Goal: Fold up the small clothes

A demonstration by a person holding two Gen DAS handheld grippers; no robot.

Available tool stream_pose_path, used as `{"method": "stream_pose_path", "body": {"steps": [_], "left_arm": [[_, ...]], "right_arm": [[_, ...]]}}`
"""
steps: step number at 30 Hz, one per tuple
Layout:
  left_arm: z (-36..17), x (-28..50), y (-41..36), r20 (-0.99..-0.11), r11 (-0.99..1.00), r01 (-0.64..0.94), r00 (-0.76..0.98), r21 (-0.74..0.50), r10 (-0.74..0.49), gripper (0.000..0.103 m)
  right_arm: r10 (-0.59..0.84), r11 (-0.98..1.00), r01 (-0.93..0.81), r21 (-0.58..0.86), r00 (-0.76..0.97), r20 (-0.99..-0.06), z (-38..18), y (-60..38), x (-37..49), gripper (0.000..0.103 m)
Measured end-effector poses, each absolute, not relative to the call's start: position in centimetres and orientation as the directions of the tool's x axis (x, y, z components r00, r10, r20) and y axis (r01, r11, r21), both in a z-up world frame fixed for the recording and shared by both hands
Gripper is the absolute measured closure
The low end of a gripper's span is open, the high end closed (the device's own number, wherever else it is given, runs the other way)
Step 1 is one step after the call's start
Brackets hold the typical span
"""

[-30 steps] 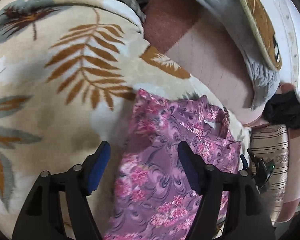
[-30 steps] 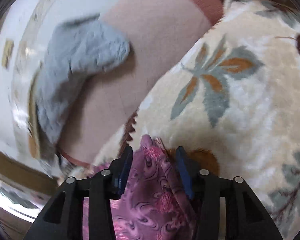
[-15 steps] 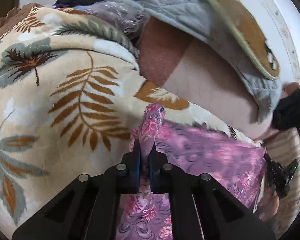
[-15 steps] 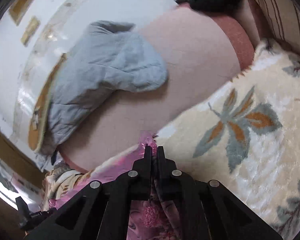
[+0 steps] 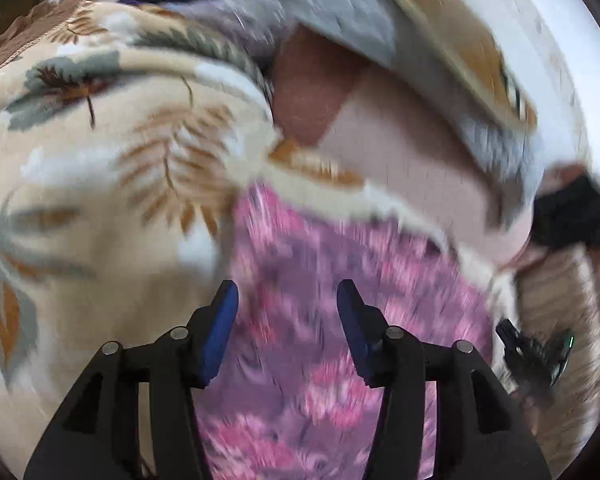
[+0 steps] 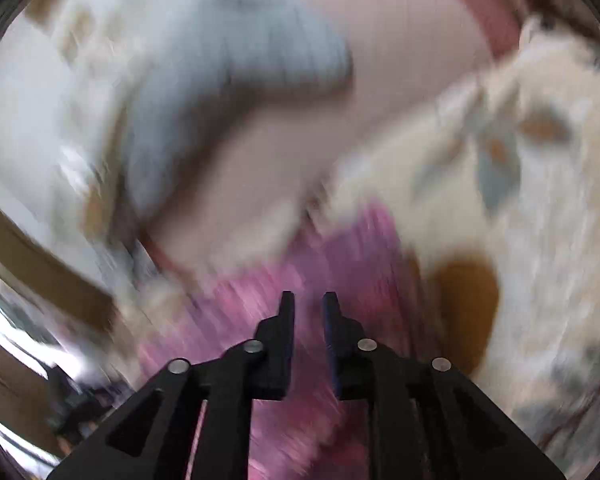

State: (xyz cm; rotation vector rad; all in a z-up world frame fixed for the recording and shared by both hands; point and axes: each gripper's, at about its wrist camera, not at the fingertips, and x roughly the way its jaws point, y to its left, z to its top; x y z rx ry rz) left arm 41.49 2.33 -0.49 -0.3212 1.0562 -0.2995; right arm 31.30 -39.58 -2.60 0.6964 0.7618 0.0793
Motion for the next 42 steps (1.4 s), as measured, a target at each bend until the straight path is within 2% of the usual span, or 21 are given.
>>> {"method": "stream_pose_path", "body": {"steps": [1,2,4,6,7,8,12,13,14,15,18,20,22,24,29,31,35,38,40,41,42], "left_arm": [[-1.6,41.3,1.0,-0.842,0.936,0.093,0.414,-0.339,-0.345,0.054],[-2.9,41.2,-0.1,-0.892,0.962,0.099,0.360,-0.256,-0.275,0.054],[-2.6,40.3,-0.6,-0.897,0.974,0.127,0.381,-0.189,-0.224,0.054],[-1.1,38.9,0.0,-0.896,0.967,0.134,0.366,-0.217,-0.252,0.054],[-0.4,38.1,0.6,-0.883,0.955,0.137,0.366,-0.262,-0.295,0.053],[0.4,36.8,1.4,-0.864,0.941,0.136,0.374,-0.309,-0.338,0.050],[-0.7,32.8,1.8,-0.857,0.932,0.133,0.367,-0.338,-0.363,0.044],[-1.5,32.4,1.6,-0.869,0.937,0.120,0.351,-0.327,-0.348,0.044],[-2.5,32.2,1.4,-0.884,0.943,0.100,0.330,-0.316,-0.331,0.045],[-3.1,31.8,1.4,-0.888,0.949,0.092,0.335,-0.301,-0.314,0.045],[-2.3,30.9,1.3,-0.893,0.963,0.085,0.360,-0.254,-0.268,0.044],[-2.3,30.7,1.6,-0.901,0.966,0.087,0.350,-0.244,-0.258,0.045],[-2.5,30.7,1.9,-0.904,0.967,0.088,0.343,-0.241,-0.256,0.045],[-2.6,30.9,1.9,-0.905,0.967,0.093,0.339,-0.238,-0.256,0.045],[-0.5,30.1,2.5,-0.888,0.959,0.096,0.362,-0.266,-0.282,0.044],[0.9,29.9,2.4,-0.866,0.953,0.101,0.400,-0.285,-0.301,0.044],[1.5,30.9,1.2,-0.856,0.964,0.094,0.443,-0.250,-0.266,0.043],[-1.1,31.6,0.8,-0.892,0.980,0.067,0.405,-0.189,-0.200,0.043],[-3.4,32.1,0.9,-0.919,0.988,0.038,0.362,-0.150,-0.153,0.042],[-3.4,31.9,0.8,-0.909,0.993,0.049,0.399,-0.110,-0.121,0.032],[-3.4,31.8,0.5,-0.908,0.995,0.061,0.408,-0.079,-0.096,0.031]], "right_arm": [[0.305,0.791,0.213,0.573,0.676,-0.671,-3.9,-39.1,31.7,0.090],[0.277,0.782,0.217,0.584,0.719,-0.637,-3.4,-39.2,30.7,0.088],[0.259,0.725,0.276,0.631,0.740,-0.621,-2.0,-40.3,28.8,0.079],[0.240,0.683,0.284,0.673,0.783,-0.574,-0.7,-41.6,25.4,0.065],[0.195,0.702,0.309,0.642,0.783,-0.590,-0.3,-42.0,23.4,0.052],[0.162,0.719,0.330,0.612,0.777,-0.609,-0.1,-41.9,22.4,0.049],[0.191,0.716,0.363,0.596,0.720,-0.668,-3.3,-40.7,18.1,0.049],[0.202,0.712,0.380,0.591,0.696,-0.690,-4.1,-40.6,17.9,0.057],[0.193,0.720,0.381,0.580,0.692,-0.695,-4.6,-40.1,17.7,0.087],[0.187,0.737,0.357,0.574,0.708,-0.681,-4.1,-39.6,17.6,0.096],[0.171,0.714,0.294,0.635,0.807,-0.565,-0.9,-39.7,15.5,0.097],[0.116,0.719,0.308,0.623,0.830,-0.545,0.1,-40.5,14.2,0.098],[0.115,0.714,0.355,0.603,0.790,-0.602,-1.5,-41.1,14.4,0.098],[0.095,0.738,0.430,0.519,0.696,-0.712,-4.3,-41.2,14.8,0.099],[0.051,0.728,0.421,0.541,0.754,-0.655,-2.2,-41.2,12.6,0.092],[0.047,0.754,0.355,0.552,0.809,-0.585,-0.1,-40.5,12.6,0.089],[0.085,0.822,0.257,0.509,0.827,-0.555,2.0,-37.5,15.7,0.083],[0.101,0.829,0.254,0.498,0.809,-0.580,0.3,-36.2,18.2,0.075],[0.121,0.833,0.298,0.466,0.724,-0.679,-3.0,-35.7,20.8,0.071],[0.132,0.837,0.314,0.449,0.680,-0.721,-4.3,-35.6,21.6,0.072],[0.105,0.847,0.305,0.436,0.708,-0.699,-4.0,-35.4,21.2,0.072]]}}
